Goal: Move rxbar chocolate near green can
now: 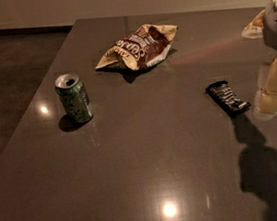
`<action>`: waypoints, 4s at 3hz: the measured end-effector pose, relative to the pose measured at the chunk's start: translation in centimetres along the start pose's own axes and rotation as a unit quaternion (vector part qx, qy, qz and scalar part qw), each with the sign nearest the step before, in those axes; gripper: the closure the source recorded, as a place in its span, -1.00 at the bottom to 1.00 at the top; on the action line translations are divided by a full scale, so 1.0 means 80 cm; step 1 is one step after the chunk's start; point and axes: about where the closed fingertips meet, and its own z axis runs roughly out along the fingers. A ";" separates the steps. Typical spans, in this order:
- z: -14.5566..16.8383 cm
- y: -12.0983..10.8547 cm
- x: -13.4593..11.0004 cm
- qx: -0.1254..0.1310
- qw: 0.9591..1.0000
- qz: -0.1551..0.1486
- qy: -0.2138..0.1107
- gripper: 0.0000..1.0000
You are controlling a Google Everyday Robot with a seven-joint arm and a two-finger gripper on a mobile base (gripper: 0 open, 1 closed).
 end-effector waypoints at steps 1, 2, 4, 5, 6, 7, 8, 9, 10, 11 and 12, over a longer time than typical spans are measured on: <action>0.000 0.000 0.000 0.000 1.000 0.000 0.000 -1.00; 0.007 -0.013 -0.006 0.001 1.000 0.015 0.007 -1.00; 0.057 -0.062 0.005 0.036 0.988 0.145 0.031 -1.00; 0.082 -0.062 0.011 0.041 0.978 0.201 0.041 -1.00; 0.112 -0.062 0.017 0.022 0.969 0.243 0.043 -1.00; 0.143 -0.066 0.020 0.003 0.962 0.267 0.054 -1.00; 0.169 -0.073 0.026 0.000 0.957 0.281 0.072 -1.00; 0.184 -0.083 0.037 0.003 0.953 0.290 0.085 -1.00; 0.196 -0.087 0.045 -0.005 0.950 0.297 0.096 -1.00; 0.201 -0.086 0.050 -0.013 0.948 0.302 0.101 -0.65; 0.202 -0.086 0.050 -0.021 0.947 0.304 0.098 -0.16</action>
Offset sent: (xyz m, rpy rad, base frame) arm 0.0410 0.0082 -0.0121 -0.0160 0.0465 -0.1134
